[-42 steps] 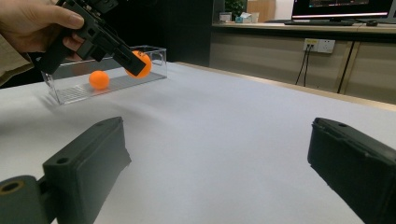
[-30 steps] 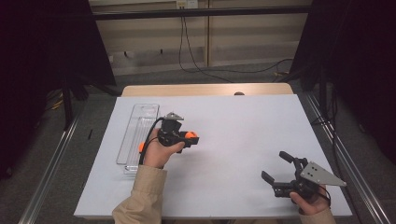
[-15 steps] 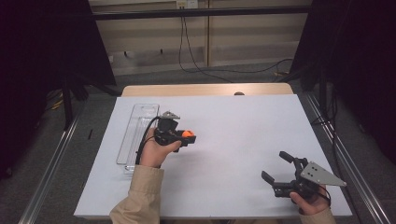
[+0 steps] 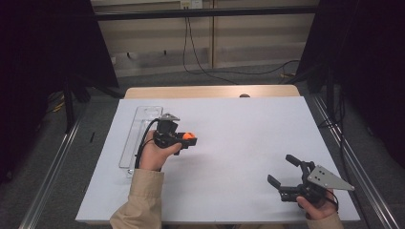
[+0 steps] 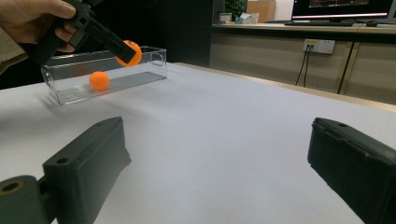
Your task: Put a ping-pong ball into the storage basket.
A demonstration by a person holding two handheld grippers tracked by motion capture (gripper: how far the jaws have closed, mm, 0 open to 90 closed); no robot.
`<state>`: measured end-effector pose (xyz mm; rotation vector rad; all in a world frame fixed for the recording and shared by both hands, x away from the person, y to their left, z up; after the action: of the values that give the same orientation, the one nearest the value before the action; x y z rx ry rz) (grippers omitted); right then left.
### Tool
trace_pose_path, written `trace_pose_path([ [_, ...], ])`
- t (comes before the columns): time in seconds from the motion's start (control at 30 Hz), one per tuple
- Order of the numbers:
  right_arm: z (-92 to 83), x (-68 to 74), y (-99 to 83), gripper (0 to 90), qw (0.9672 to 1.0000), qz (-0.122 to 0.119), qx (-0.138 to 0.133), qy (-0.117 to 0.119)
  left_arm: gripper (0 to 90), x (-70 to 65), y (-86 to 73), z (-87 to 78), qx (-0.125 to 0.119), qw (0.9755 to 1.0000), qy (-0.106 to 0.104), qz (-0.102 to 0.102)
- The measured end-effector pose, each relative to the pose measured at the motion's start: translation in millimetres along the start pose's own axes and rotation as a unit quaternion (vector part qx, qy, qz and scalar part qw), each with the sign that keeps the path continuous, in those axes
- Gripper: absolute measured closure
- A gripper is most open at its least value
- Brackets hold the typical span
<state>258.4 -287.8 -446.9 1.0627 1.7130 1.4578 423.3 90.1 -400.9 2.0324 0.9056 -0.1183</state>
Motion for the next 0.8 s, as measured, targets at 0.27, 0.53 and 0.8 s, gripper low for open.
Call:
trace_pose_path([
  [0.27,0.0,0.0,0.0,4.3,1.0000,0.000,0.000,0.000,50.8,2.6,0.2,-5.7,-0.005,1.0000,0.002,-0.002],
  [0.53,-0.1,0.1,0.0,4.4,1.0000,0.000,0.001,0.001,50.8,6.2,-0.7,-10.6,-0.008,0.9999,0.007,-0.006],
  [0.8,0.0,-0.1,0.0,4.3,1.0000,0.000,0.000,0.000,50.8,9.3,-1.1,-16.6,-0.014,0.9998,0.010,-0.011],
])
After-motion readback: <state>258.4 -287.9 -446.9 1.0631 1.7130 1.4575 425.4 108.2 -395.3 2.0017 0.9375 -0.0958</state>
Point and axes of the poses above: each handheld gripper's, and its own axes: z roughly forward along the jaws, y roughly out of its top, x roughly to its left, the point moved 2 cm from there along z, roughly forward along the jaws, and after that the axes turned 9 degrees about -y, right-handed, at the moved point
